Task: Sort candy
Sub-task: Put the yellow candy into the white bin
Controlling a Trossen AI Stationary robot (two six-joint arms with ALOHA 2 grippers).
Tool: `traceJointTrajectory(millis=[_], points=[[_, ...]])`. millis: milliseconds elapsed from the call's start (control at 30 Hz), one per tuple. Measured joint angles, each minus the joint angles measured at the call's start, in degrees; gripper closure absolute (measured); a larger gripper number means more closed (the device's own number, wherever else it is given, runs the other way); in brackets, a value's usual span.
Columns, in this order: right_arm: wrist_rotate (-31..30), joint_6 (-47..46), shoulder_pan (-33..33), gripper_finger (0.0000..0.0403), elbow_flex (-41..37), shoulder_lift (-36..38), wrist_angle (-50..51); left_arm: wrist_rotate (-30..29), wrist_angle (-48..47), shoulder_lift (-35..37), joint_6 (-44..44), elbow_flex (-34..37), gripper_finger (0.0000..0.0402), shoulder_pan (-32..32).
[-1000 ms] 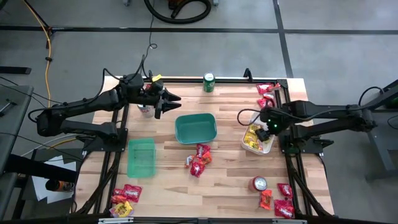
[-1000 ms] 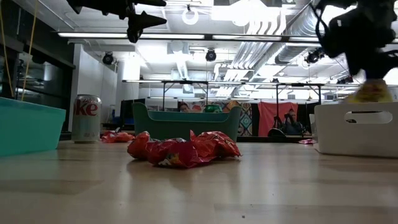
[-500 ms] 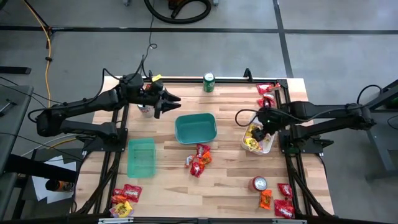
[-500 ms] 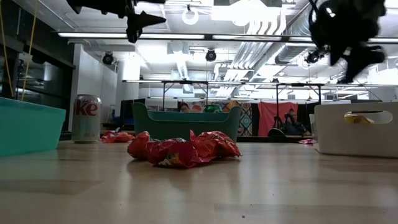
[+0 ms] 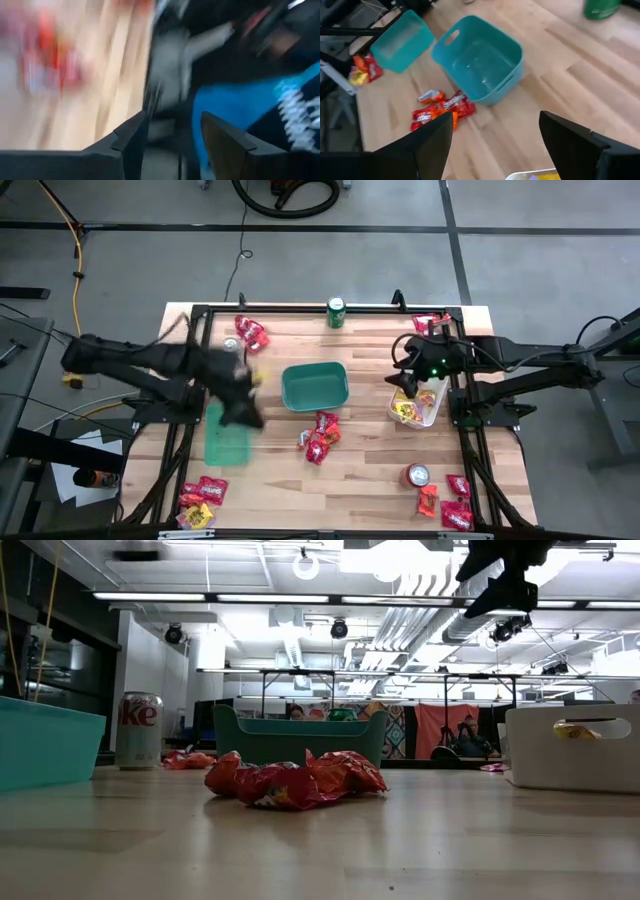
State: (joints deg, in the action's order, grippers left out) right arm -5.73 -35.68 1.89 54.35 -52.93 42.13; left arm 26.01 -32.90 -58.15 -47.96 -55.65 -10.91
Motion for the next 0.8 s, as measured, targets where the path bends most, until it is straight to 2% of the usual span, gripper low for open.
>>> traceJointTrajectory(millis=[133,233,333,467,633,800], points=[[-1.3,0.17,1.07,0.0112,0.0,0.0,0.04,-2.65,-11.57,-3.74,-15.69,-0.47,0.0234,-14.72],[-1.33,1.32,2.38,0.0112,0.0,0.0,0.04,-2.59,-14.99,-7.78,-29.94,-0.45,0.0234,-24.42],[-1.31,3.35,3.79,0.0112,-0.02,-0.01,0.04,-2.41,-14.02,-12.57,-44.68,-0.47,0.0234,-31.94],[-1.14,5.6,5.65,0.0112,-0.04,0.0,0.22,-1.25,-9.94,-19.71,-64.07,-0.45,0.0234,-38.44],[-0.16,7.91,8.32,0.0112,-0.04,-0.02,0.22,-1.13,-5.77,-27.95,-73.47,-0.45,0.0234,-42.74],[1.04,8.92,10.89,0.0112,-0.04,-0.04,0.22,-1.13,-4.8,-33.81,-76.9,-0.45,0.0234,-44.55]])
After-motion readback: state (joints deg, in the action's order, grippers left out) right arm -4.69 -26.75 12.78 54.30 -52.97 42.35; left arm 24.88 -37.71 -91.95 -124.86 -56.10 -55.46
